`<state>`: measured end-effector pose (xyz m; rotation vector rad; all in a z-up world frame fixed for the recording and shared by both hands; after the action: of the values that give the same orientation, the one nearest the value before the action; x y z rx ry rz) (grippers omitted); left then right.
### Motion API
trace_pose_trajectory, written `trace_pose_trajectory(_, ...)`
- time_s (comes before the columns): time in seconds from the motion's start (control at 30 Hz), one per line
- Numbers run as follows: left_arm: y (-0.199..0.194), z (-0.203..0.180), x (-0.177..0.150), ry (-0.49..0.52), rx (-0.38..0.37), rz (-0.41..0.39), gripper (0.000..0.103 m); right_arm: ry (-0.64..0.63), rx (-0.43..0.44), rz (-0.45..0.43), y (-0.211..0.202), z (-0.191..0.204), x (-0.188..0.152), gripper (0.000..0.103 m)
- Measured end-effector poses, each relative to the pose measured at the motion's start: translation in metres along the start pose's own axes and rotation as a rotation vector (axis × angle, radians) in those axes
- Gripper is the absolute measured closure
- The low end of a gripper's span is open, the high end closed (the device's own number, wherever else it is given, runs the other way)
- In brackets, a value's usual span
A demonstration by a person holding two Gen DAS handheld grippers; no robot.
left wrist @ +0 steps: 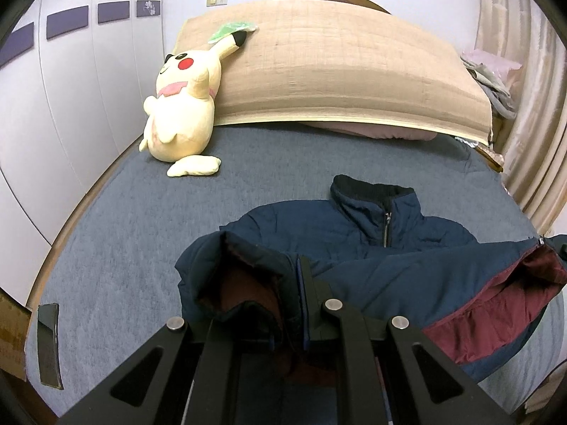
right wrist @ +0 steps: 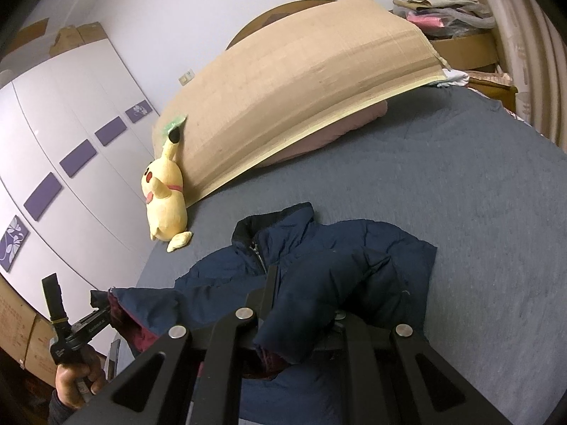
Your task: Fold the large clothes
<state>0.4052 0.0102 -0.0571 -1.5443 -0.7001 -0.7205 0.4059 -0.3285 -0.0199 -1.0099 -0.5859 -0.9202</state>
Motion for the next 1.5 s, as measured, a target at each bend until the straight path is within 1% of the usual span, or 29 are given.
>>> trace_pose_trajectory(0.07, 0.001, 0.0, -0.005, 0.003, 0.003, 0.004, 0.092, 0.0, -0.001, 0.0, 0.0, 0.0, -0.003, 0.091)
trace_pose_trajectory(0.2, 0.011, 0.001, -0.013, -0.004, -0.002, 0.037, 0.092, 0.01, -0.008, 0.024, 0.007, -0.008, -0.012, 0.091)
trace_pose_trajectory(0.4, 0.013, -0.002, -0.011, 0.002, 0.007, 0.03, 0.092, 0.008, -0.012, 0.025, 0.012, -0.01, -0.011, 0.091)
trace_pose_trajectory(0.7, 0.019, -0.001, -0.015, 0.002, 0.008, 0.043, 0.092, 0.01, -0.019, 0.035, 0.019, -0.012, -0.014, 0.091)
trace_pose_trajectory(0.97, 0.022, 0.0, -0.009, 0.004, 0.007, 0.038, 0.092, 0.006, -0.022, 0.029, 0.021, -0.01, -0.009, 0.091)
trace_pose_trajectory(1.1, 0.025, -0.002, 0.001, 0.01, 0.013, 0.03, 0.092, 0.014, -0.018, 0.016, 0.025, -0.008, 0.0, 0.091)
trace_pose_trajectory(1.3, 0.027, -0.004, 0.025, 0.022, 0.022, 0.004, 0.092, 0.005, -0.02, -0.005, 0.038, -0.003, 0.024, 0.091)
trace_pose_trajectory(1.4, 0.031, -0.004, 0.036, 0.033, 0.029, -0.011, 0.092, -0.002, -0.028, -0.012, 0.049, -0.002, 0.038, 0.092)
trace_pose_trajectory(1.5, 0.039, -0.004, 0.043, 0.039, 0.035, -0.011, 0.092, -0.006, -0.04, -0.008, 0.063, -0.002, 0.046, 0.092)
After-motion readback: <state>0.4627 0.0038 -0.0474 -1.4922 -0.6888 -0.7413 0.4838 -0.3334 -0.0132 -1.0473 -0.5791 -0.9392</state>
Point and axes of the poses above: each gripper's, at about its wrist camera, not at the fingertips, and y roughly the way its jaws point, z to its left, x to its top, the point moved 8 cm from there along y, roughly the way its jaws point, and after that the axes turned 8 degrees about -z, right-handed, at the moved point
